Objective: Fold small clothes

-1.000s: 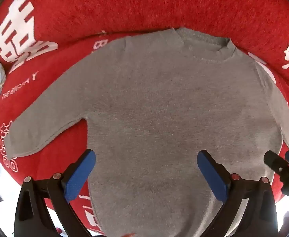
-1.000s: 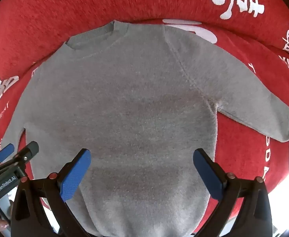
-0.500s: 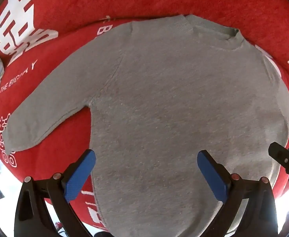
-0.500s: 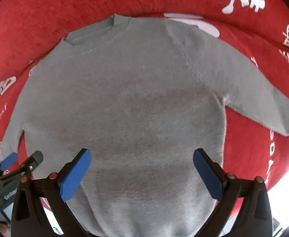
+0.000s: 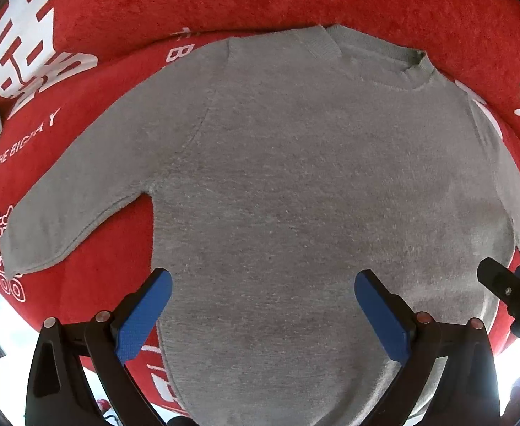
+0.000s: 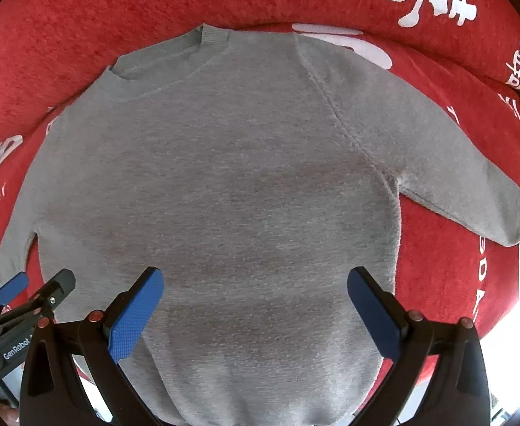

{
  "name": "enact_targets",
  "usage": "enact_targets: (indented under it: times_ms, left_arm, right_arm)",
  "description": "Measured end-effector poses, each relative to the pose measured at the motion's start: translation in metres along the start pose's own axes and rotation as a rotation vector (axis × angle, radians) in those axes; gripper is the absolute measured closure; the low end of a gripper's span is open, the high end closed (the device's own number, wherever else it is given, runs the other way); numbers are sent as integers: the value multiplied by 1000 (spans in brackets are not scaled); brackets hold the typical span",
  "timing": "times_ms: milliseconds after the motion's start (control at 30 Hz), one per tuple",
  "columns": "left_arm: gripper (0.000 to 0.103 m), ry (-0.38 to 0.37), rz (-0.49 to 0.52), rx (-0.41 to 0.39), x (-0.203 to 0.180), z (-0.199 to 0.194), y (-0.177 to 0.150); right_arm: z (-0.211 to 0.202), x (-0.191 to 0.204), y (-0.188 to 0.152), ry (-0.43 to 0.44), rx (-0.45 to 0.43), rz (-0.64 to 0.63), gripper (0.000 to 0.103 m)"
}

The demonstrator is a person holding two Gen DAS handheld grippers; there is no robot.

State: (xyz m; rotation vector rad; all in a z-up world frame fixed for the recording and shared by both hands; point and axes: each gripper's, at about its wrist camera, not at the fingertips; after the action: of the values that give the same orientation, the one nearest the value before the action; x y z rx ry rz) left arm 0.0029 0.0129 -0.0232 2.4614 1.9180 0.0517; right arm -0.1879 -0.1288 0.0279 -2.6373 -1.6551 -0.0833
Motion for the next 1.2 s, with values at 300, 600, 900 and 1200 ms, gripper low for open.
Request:
enact_targets:
  times_ms: [300,600,900,1200]
  left_arm:
    - [0,20,-3,1,-3,2,-1]
    - [0,24,-5,-6,1,0,-5]
    - [0,21,-5,-7,0,-2,-6]
    - [0,24,-9,-9,-1,-3,-8]
  right_arm:
    - [-5,-3,0,-9,-2,-20,0]
    - [-6,-3,-1,-6,-3,-25,0]
    - [-6,-5,-2,-2,2,-29,0]
    - [-6,-4,-3,-2,4,-30,0]
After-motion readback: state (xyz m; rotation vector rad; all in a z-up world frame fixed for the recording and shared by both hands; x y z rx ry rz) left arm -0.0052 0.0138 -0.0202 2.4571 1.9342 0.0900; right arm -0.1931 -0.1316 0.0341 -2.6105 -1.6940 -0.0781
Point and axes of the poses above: each gripper's, at about its wrist camera, not at the fingertips, and z roughly the way its jaws point, x to its left, y to its top, and after that the axes turned 15 degrees about -z, right-handed
